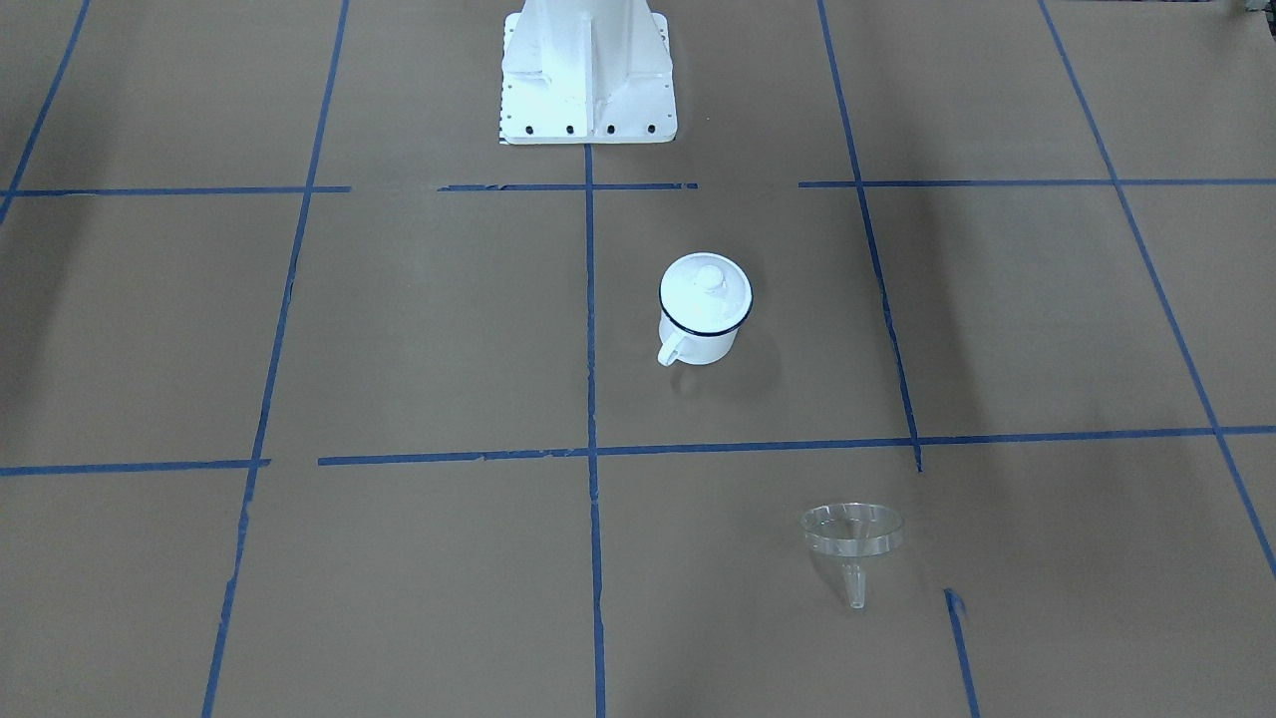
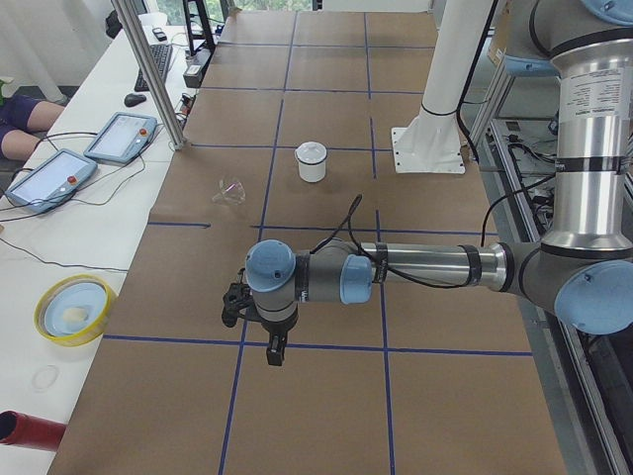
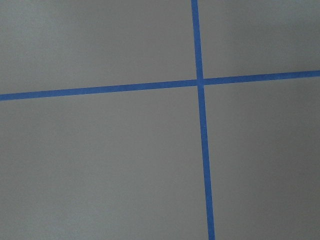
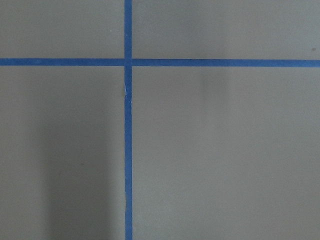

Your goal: Place funnel on cup

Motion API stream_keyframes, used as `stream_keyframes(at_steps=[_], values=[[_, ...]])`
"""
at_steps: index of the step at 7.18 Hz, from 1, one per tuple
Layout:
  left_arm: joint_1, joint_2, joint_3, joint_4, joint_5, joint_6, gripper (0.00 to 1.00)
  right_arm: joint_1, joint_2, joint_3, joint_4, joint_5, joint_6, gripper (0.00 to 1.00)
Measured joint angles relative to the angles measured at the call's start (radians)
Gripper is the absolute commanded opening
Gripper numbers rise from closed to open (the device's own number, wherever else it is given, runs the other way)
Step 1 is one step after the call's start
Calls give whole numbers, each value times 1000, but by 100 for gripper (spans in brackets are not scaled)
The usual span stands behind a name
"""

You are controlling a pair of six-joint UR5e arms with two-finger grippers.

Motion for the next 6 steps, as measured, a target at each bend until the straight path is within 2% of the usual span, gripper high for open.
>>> stream_keyframes(at_steps=[4,6], values=[[0,-1,0,1,1,-1,100,0,0,1,0,0,0,100],[0,-40,-10,10,7,-5,100,0,0,1,0,0,0,100]])
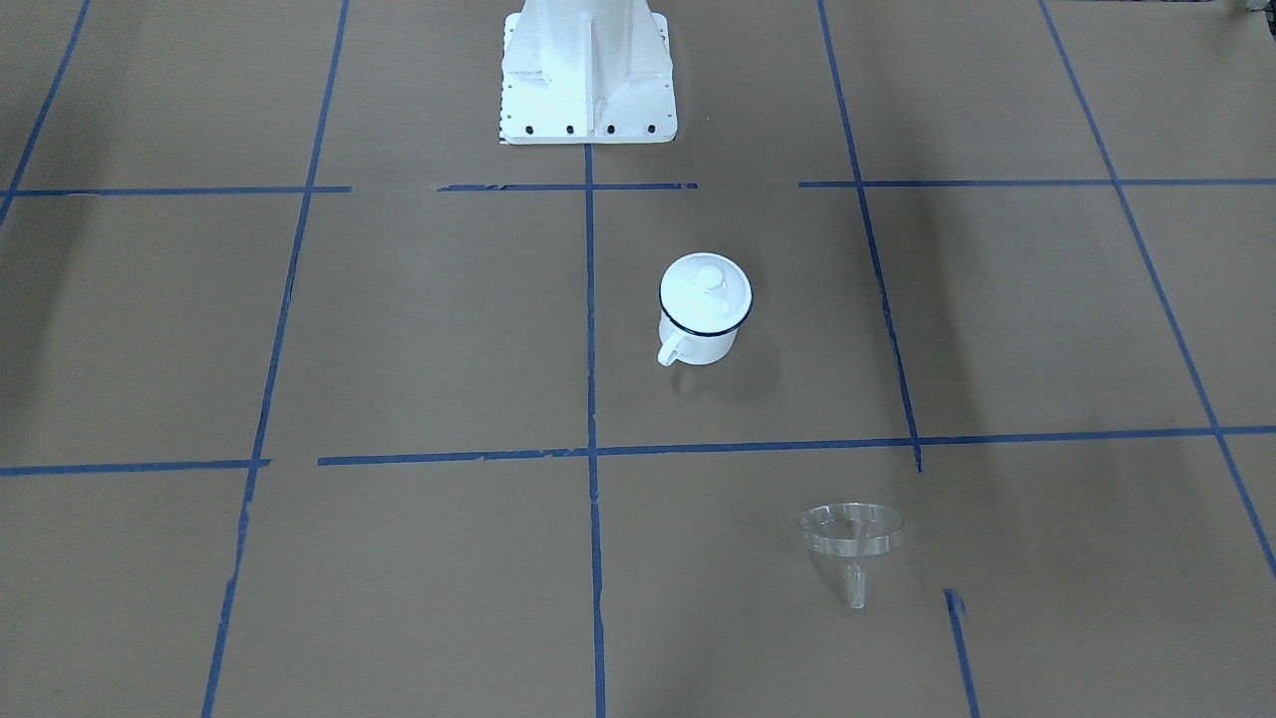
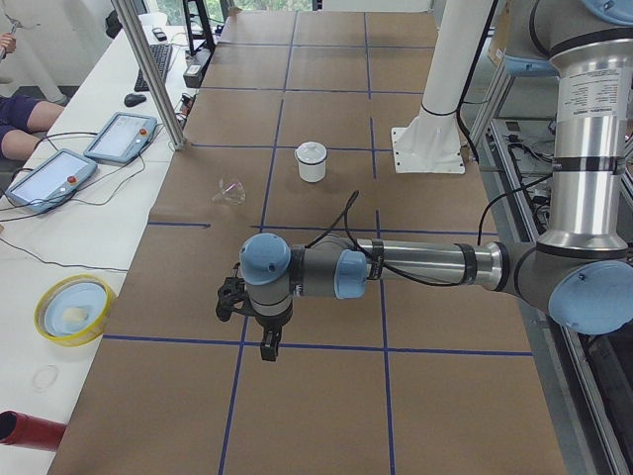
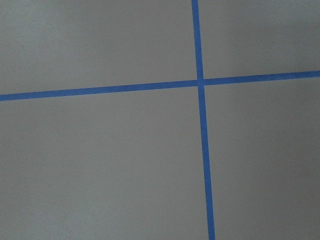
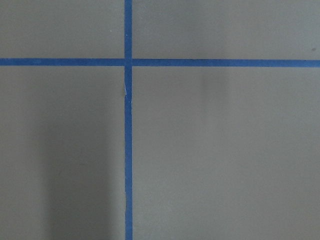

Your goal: Place funnel on cup

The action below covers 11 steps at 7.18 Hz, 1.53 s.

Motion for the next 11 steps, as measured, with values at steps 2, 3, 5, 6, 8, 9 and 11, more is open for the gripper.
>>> stream_keyframes(at_steps=[2,3,5,6,8,9,11], values=[[12,-32,-79,14,3,-79,100,0,0,0,0,0,0,100],[44,-36,-144,16,3,-171,100,0,0,0,0,0,0,100],[166,-81,-268,16,1,-400,100,0,0,0,0,0,0,100],[244,-131,-302,17,10,-518,100,0,0,0,0,0,0,100],[405,-258,-315,19,41,-730,100,0,0,-1,0,0,0,100],[485,-325,-312,25,65,-845,100,0,0,-1,0,0,0,100],[608,-439,-306,66,101,-990,100,0,0,0,0,0,0,100]])
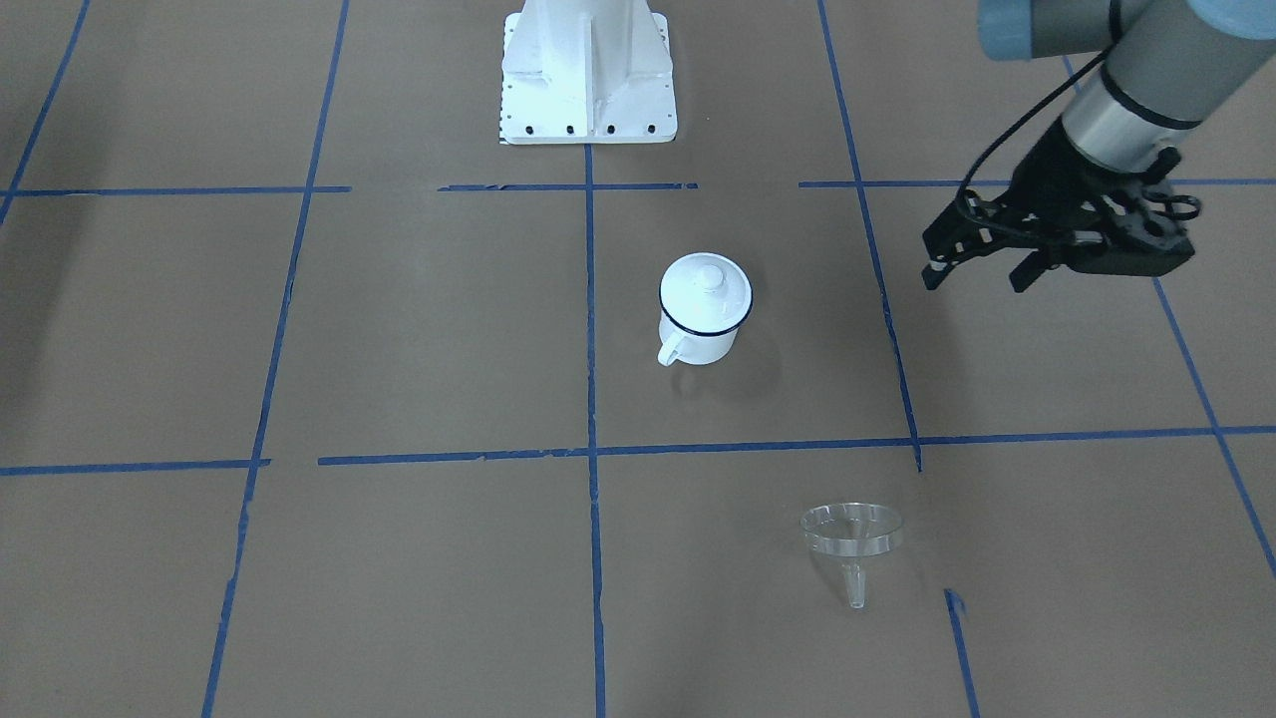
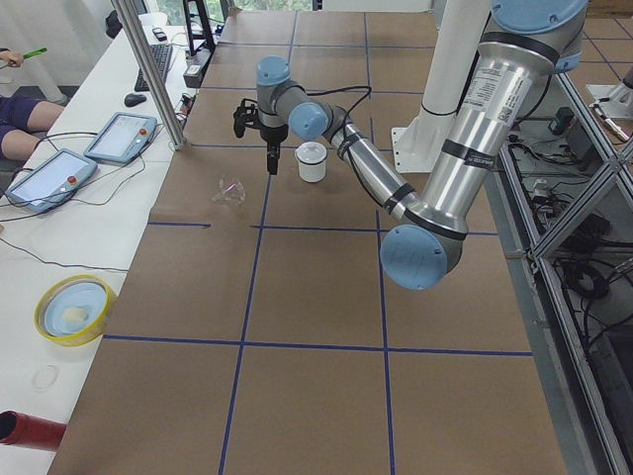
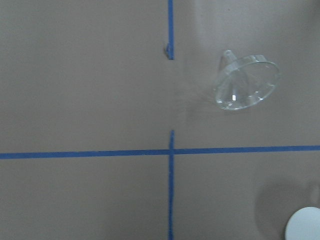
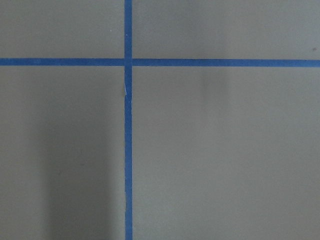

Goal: Place funnel on cup
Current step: 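Move the left gripper over the white lid on the enamel mug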

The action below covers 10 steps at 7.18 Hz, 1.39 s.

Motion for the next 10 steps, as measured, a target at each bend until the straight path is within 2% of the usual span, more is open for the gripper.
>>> stream_keyframes(at_steps=[3,6,8,10], values=[[111,-78,20,18,17,-82,100,0,0,0,0,0,0,100],[268,-160,61,18,154,-291,100,0,0,0,0,0,0,100],[323,-218,138,18,209,-336,81,0,0,0,0,0,0,100],[369,-233,160,17,274,-371,72,0,0,0,0,0,0,100]])
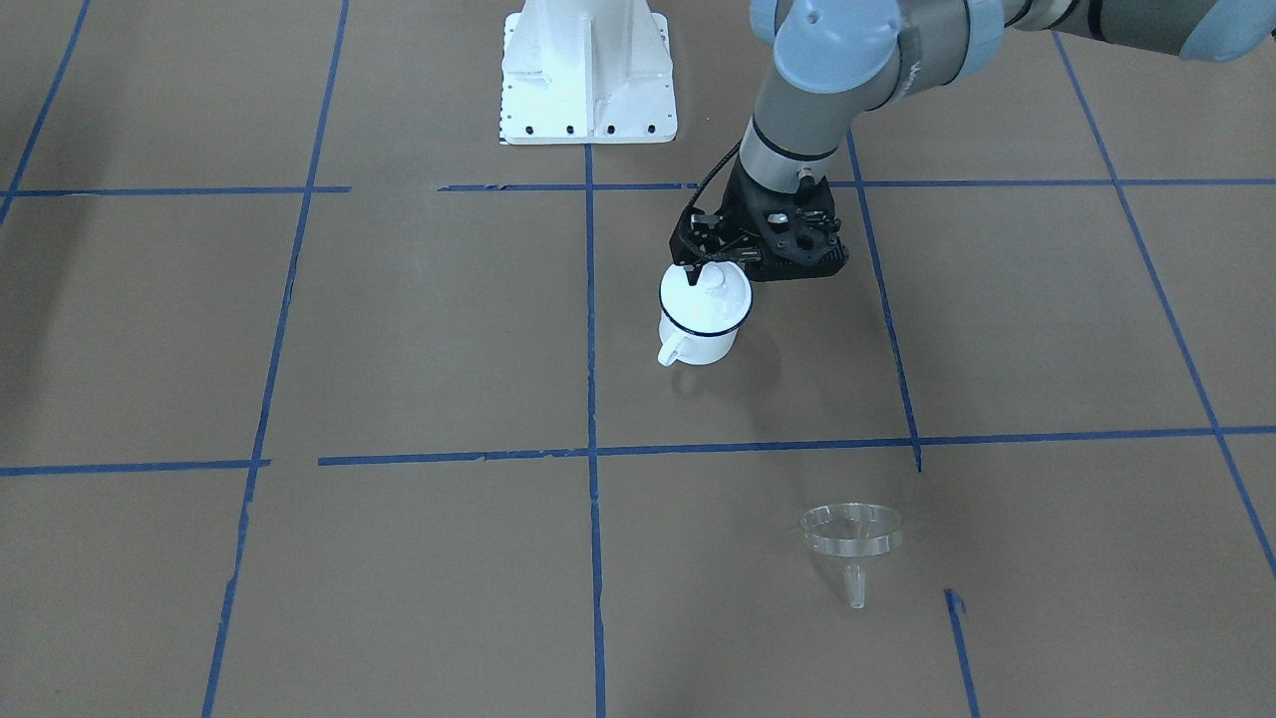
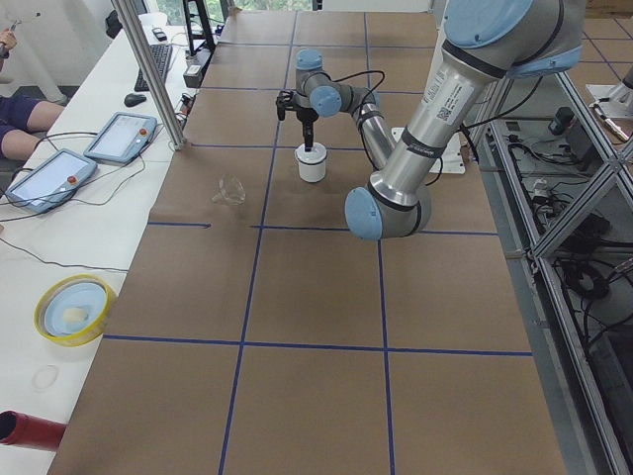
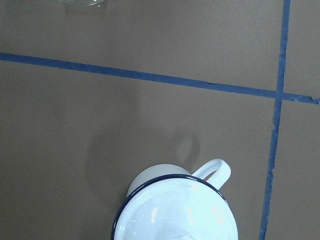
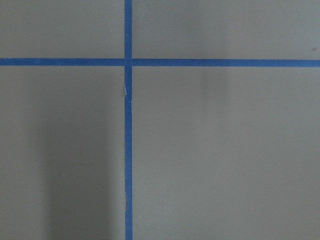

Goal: Place funnel on cup
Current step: 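Move the left gripper over the white lid on the enamel mug, then close the left gripper on the lid knob and lift it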

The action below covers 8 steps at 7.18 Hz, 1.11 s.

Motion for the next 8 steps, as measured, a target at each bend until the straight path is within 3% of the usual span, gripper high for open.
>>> stream_keyframes(at_steps=[8], values=[[29,8,-5,2,16,-7,30,0,0,0,0,0,0,100]])
